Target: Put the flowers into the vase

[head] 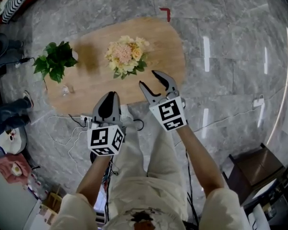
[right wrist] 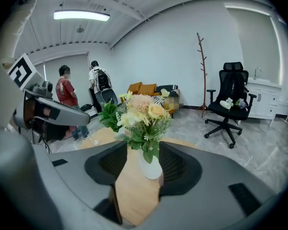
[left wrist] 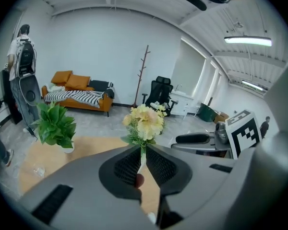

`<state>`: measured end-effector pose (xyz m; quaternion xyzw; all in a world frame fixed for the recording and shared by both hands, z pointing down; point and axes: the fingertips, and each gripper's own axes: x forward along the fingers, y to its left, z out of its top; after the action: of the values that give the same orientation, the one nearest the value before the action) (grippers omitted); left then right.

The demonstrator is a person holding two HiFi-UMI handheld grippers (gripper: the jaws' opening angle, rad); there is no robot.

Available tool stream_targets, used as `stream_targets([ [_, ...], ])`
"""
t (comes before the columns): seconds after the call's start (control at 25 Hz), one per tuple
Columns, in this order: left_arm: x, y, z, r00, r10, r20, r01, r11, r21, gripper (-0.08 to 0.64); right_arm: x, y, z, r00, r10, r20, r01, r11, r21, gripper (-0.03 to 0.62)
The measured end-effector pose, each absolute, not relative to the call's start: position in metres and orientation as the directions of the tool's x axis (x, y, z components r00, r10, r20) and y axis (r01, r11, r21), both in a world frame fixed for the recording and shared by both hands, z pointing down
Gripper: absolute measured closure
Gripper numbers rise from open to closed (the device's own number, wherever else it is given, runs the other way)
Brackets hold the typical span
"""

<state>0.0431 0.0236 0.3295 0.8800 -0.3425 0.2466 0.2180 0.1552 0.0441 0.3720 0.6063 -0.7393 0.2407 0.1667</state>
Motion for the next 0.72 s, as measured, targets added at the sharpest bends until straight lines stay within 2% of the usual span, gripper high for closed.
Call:
stream_targets([
  [0.08, 0.047, 0.031, 0.325, 0.654, -0.473, 0.59, -0.697, -0.68, 0.228, 0.525, 0.156, 0.045, 0.359, -0.193, -0.826, 0.529, -0.98, 0.138, -0.142, 0.426],
  [0.36, 0.04, 0.039, 0.284, 0.668, -0.482, 0.567, -0.697, -0.671, 0.25, 0.529, 0.148, 0.051, 0.324, -0.163, -0.834, 0.528, -0.985, 0.11, -0.131, 0.562],
  [0.72, 0.033, 0.043, 0.246, 0.676, -0.487, 0.553, -0.69, -0.681, 0.244, 0.534, 0.126, 0.066, 0.288, -0.17, -0.818, 0.549, -0.985, 0.119, -0.127, 0.588],
])
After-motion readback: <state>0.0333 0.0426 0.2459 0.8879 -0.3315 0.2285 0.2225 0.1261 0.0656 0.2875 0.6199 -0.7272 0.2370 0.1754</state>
